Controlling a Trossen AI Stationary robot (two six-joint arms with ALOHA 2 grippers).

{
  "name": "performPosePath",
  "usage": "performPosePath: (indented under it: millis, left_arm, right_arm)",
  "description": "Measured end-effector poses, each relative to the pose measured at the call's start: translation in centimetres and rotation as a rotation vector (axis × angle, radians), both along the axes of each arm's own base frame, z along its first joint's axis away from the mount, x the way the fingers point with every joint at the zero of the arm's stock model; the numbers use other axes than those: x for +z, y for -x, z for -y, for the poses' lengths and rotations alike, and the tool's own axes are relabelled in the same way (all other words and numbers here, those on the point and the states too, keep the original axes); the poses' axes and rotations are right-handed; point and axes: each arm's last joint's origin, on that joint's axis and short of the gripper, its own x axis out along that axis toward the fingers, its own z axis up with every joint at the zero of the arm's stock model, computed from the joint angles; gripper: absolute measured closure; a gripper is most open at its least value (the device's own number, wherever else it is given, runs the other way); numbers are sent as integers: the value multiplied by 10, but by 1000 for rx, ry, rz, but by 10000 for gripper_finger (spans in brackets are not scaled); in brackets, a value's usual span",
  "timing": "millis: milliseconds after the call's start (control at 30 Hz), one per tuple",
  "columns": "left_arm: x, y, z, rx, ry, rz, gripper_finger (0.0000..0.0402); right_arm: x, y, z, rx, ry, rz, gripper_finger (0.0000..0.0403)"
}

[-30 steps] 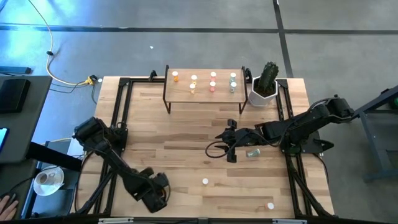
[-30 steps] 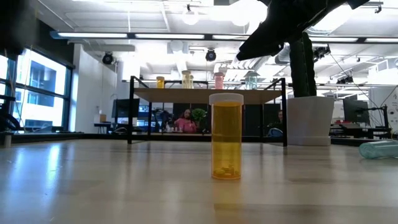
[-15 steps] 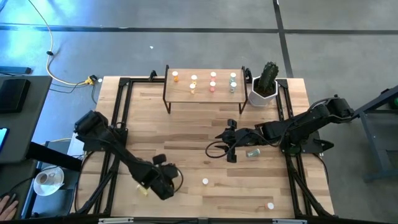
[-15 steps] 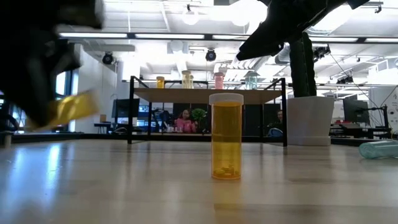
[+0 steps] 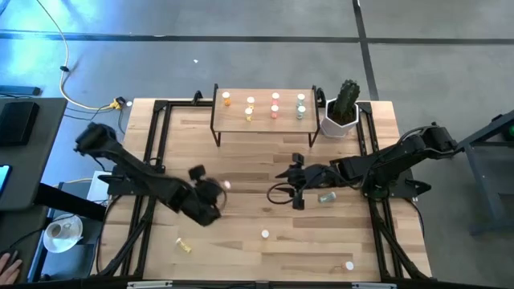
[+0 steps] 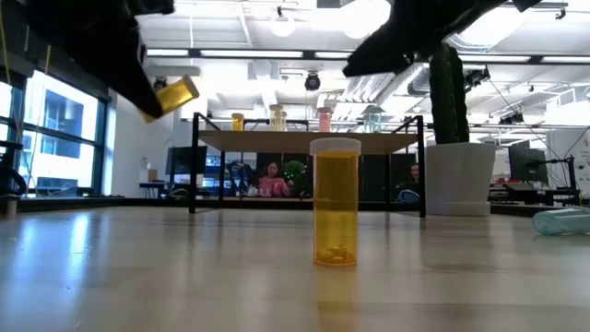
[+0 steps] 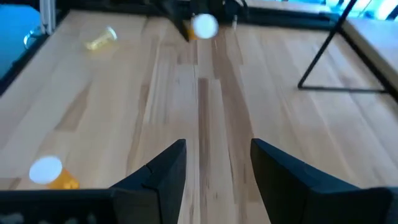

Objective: Pick and place medicine bottles onto shelf by color
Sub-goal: Put the left orange pill bottle on the shelf aligned with the other orange pill bottle

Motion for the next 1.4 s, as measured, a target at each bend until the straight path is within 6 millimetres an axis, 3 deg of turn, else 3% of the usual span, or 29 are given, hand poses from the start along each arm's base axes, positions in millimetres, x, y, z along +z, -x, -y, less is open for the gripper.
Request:
performPosePath:
  millis: [200,467,733,967,1400]
  left_arm:
    - [-2,32,-27,77,-50,225,312]
    - [-13,52,-55,79,-139,419,312]
    - [-16,56,-79,6,-173,647,312]
    - [-13,54,-94,-109,-128,783,312]
    - [-2,51,-97,-273,-135,876,312]
  right_arm:
    - [9,-5,0,36,61,95,233]
    - [20,-12,19,-11,102,214,233]
    - [25,-23,42,-50,92,309,233]
    - [18,-38,54,-65,88,379,233]
    - [-6,-77,63,-62,66,528,233]
